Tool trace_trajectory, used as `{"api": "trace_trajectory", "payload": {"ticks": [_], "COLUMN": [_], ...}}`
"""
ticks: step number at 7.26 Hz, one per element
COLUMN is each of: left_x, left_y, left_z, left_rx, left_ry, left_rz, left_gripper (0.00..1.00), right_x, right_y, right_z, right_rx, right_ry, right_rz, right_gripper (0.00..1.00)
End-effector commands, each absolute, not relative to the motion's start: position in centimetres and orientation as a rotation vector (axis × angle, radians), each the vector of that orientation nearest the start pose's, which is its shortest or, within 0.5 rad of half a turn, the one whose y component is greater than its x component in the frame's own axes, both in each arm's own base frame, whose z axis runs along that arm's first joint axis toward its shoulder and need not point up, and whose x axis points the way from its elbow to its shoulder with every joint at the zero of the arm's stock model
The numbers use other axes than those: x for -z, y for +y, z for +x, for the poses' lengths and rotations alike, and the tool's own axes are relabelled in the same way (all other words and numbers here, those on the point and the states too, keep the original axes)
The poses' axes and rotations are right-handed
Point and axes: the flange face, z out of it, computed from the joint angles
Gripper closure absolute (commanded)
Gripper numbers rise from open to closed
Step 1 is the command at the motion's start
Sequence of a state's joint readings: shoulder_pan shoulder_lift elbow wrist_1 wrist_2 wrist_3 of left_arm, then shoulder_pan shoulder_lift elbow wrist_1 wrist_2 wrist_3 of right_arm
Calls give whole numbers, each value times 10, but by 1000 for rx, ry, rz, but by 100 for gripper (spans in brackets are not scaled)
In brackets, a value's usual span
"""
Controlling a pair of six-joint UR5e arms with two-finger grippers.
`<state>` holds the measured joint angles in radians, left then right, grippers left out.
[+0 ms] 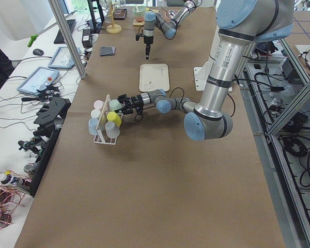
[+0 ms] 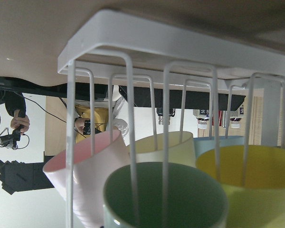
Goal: Pick up and place green cup on tray
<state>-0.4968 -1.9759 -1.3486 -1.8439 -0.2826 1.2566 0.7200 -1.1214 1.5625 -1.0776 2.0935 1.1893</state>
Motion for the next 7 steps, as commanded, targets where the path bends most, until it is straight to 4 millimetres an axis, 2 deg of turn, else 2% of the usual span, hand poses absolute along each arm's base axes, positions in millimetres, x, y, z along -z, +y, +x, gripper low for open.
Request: {"api": "trace_trajectory", "payload": {"ticks": [1,3,4,5,6,7], "left_x": [-451,-440,-434,-430,-436,-444], "left_y": [-516,-516,-513,-505,-496,-489], "left_z": [458,452,447,434,420,408], "left_rx": [-1617,-1637,-1640,-1634,-1623,-1611], "left_ry": [-1512,-1526,-1529,-1526,-1522,-1519], "left_rz": [318,303,306,320,339,358], "left_gripper": [100,100,100,100,100,100], "right_x": [-364,-397,-415,-441,-465,-505], "right_y": [-549,-592,-609,-611,-604,-591], "right_z": [-377,-288,-230,-180,-138,-95], "right_rx": [-59,-44,-57,-5,-8,12], "right_ry": [-982,-898,-842,-793,-754,-727], "right_rz": [52,57,34,27,-3,-23], "right_gripper": [0,0,0,0,0,0]}}
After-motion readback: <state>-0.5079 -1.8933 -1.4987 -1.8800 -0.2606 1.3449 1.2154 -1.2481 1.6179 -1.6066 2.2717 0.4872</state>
